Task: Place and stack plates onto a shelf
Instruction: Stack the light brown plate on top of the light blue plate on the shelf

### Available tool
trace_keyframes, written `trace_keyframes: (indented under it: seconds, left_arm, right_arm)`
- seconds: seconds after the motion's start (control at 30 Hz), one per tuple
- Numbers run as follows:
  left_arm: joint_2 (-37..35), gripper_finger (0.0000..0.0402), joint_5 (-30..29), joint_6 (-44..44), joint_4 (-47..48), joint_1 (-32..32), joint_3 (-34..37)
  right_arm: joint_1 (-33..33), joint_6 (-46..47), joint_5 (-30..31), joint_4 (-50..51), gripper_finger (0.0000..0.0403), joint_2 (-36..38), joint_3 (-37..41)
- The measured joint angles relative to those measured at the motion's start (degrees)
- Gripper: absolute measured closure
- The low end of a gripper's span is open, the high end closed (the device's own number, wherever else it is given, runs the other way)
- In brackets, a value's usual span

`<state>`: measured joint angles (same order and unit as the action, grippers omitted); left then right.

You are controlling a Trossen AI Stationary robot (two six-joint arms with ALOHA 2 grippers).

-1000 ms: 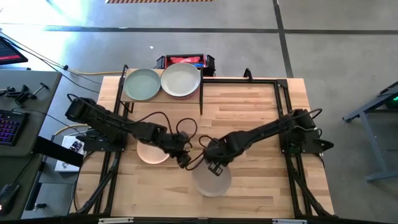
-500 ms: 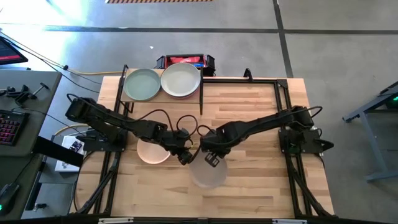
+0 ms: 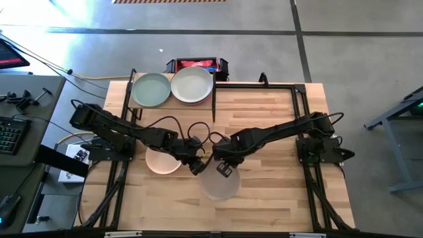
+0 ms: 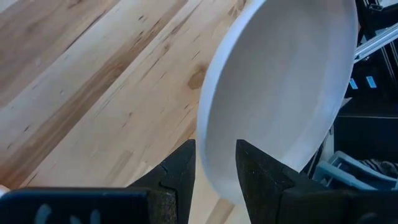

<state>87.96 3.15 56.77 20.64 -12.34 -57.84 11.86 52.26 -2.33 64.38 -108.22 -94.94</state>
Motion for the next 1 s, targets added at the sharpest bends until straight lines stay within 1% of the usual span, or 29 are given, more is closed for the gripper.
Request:
trace_keyframes:
  seconds: [0.33, 0.63, 0.77, 1.0]
  left_arm:
    - [0.0, 0.0298, -0.03, 0.0, -0.17, 0.0, 0.02]
    - [0.0, 0.0301, -0.01, -0.06, -0.26, -0.02, 0.02]
    - [0.0, 0.0322, 0.0, -0.94, -0.62, -0.03, 0.02]
    - [0.0, 0.0381, 0.06, -2.34, -0.89, -0.04, 0.04]
  right_arm:
    - [0.02, -0.23, 0.25, -4.31, 0.0403, 0.64, 0.0]
    - [-0.04, 0.19, 0.79, -4.5, 0.0403, 1.92, 0.0]
    - [-0.05, 0.19, 0.75, -4.47, 0.0403, 1.92, 0.0]
    - [-0.02, 0.19, 0.35, -4.34, 0.0403, 1.92, 0.0]
